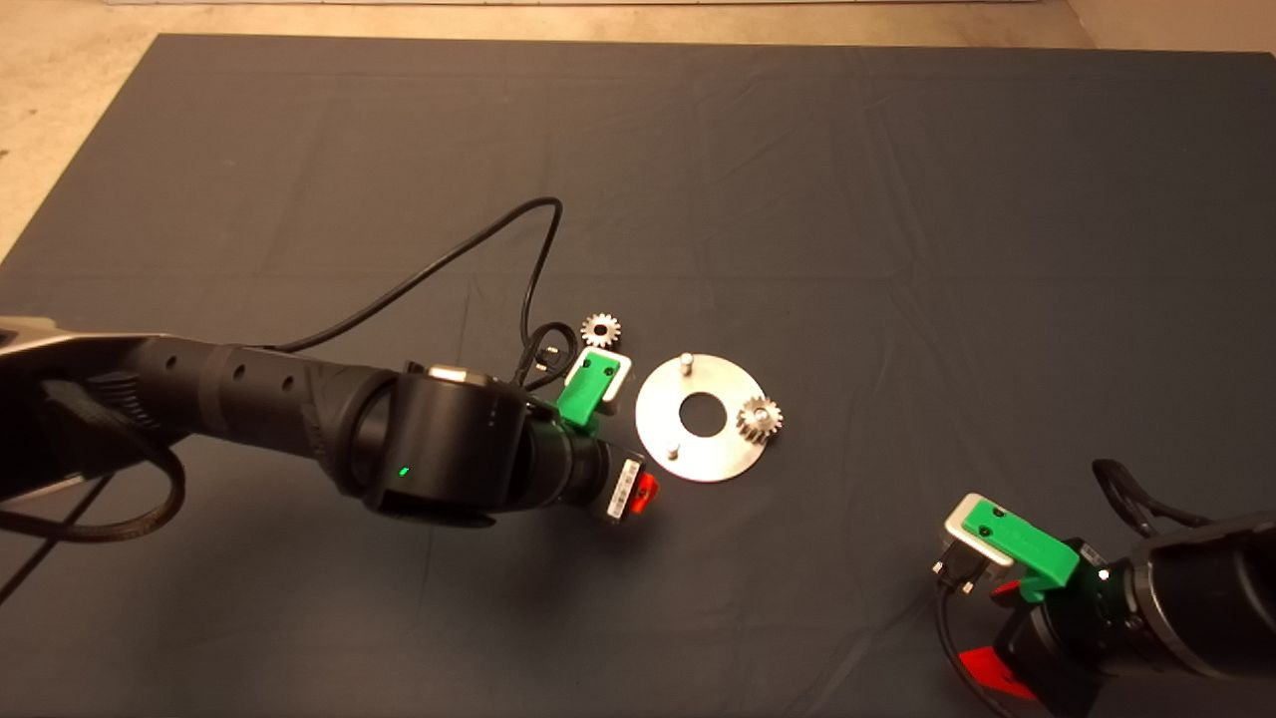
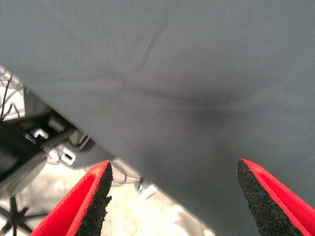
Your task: Install three planetary gears onto the carrier pins
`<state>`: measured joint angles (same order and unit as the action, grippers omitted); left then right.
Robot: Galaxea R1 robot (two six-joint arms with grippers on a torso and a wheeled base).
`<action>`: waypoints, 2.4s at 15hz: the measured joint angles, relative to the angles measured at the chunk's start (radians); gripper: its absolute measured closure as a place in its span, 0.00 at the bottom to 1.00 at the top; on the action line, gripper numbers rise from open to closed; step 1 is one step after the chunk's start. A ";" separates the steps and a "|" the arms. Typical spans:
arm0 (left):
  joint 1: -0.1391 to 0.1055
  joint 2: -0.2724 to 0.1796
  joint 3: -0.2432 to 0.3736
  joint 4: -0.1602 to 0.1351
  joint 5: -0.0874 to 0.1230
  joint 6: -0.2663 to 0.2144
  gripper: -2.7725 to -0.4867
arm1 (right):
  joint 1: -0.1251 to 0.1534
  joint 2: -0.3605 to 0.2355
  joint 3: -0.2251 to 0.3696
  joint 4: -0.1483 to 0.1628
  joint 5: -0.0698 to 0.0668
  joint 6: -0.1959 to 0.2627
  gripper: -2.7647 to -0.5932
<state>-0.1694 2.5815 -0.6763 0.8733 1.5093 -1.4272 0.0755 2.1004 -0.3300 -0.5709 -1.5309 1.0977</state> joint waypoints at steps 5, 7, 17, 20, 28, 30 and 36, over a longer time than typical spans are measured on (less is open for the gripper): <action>0.000 0.000 0.041 0.016 0.013 0.003 0.13 | 0.013 0.000 0.000 0.000 0.000 0.000 0.42; 0.000 0.000 0.049 0.022 0.013 0.003 0.13 | 0.024 0.000 0.000 0.000 0.001 0.000 0.42; 0.032 -0.003 0.051 0.132 0.017 0.081 0.13 | 0.042 -0.017 0.000 0.000 0.000 0.000 0.42; 0.064 -0.006 0.051 0.160 0.017 0.103 0.13 | 0.047 -0.022 0.000 0.000 0.000 0.000 0.42; 0.120 -0.022 0.036 0.242 0.017 0.174 0.13 | 0.058 -0.026 0.000 0.005 0.000 0.000 0.42; 0.136 -0.025 0.024 0.248 0.017 0.202 0.13 | 0.058 -0.027 0.000 0.006 0.000 0.000 0.42; 0.151 -0.030 -0.015 0.283 0.017 0.253 0.13 | 0.071 -0.029 0.000 0.013 0.000 0.000 0.42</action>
<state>-0.0187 2.5515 -0.6909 1.1564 1.5259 -1.1739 0.1466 2.0715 -0.3300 -0.5579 -1.5306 1.0979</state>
